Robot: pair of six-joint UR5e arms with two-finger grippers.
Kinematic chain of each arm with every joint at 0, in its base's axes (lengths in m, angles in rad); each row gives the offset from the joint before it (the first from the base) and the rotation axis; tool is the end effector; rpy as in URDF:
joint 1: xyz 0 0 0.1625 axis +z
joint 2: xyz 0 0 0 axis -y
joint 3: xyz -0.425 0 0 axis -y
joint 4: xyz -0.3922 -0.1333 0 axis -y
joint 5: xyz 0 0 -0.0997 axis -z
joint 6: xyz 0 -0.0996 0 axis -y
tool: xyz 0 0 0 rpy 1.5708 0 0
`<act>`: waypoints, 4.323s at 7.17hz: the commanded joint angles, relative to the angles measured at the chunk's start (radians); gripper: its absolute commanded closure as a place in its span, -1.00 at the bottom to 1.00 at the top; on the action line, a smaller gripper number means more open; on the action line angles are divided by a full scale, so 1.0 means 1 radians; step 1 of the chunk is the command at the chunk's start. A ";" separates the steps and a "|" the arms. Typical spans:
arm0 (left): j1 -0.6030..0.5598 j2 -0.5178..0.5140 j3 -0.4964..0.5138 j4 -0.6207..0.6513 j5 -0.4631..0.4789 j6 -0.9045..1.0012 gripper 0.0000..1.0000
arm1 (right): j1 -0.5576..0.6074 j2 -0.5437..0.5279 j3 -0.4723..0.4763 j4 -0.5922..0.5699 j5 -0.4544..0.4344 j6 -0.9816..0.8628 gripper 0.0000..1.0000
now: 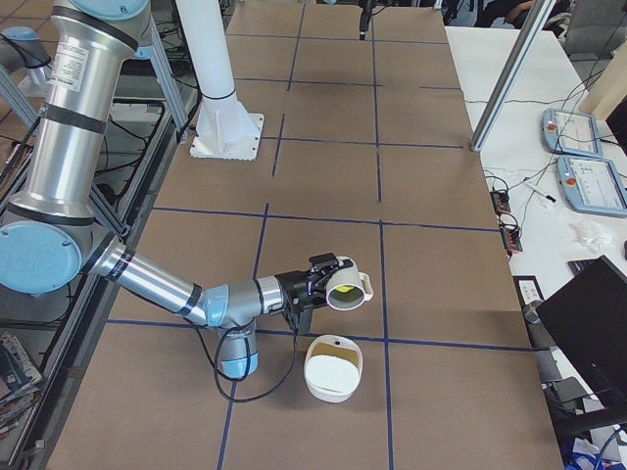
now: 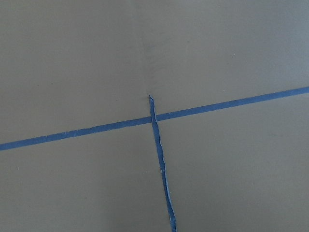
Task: Left arm hands cup to right arm to dump lemon
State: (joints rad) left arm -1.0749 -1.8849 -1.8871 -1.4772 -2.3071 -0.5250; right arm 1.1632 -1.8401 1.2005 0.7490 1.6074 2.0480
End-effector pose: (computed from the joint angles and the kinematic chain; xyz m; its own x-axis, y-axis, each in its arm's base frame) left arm 0.2135 -0.5343 0.3479 0.6275 0.1876 -0.7557 -0.1091 0.9821 0.1533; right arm 0.0042 -0.3173 0.6963 -0.4532 0.1082 0.8848 -0.7823 0.4276 -0.4530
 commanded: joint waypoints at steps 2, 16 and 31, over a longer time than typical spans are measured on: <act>0.000 0.003 -0.026 0.002 0.000 -0.007 -1.00 | 0.026 0.021 -0.070 0.081 -0.047 0.280 0.98; 0.003 0.000 -0.069 0.051 0.000 -0.013 -1.00 | 0.061 0.038 -0.107 0.208 -0.224 0.925 0.96; 0.001 0.003 -0.066 0.052 -0.005 -0.012 -1.00 | 0.062 -0.047 -0.137 0.063 -0.170 -0.125 0.95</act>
State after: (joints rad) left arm -1.0737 -1.8822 -1.9535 -1.4251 -2.3104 -0.5369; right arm 1.2250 -1.8795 1.0630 0.8452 1.4372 2.0958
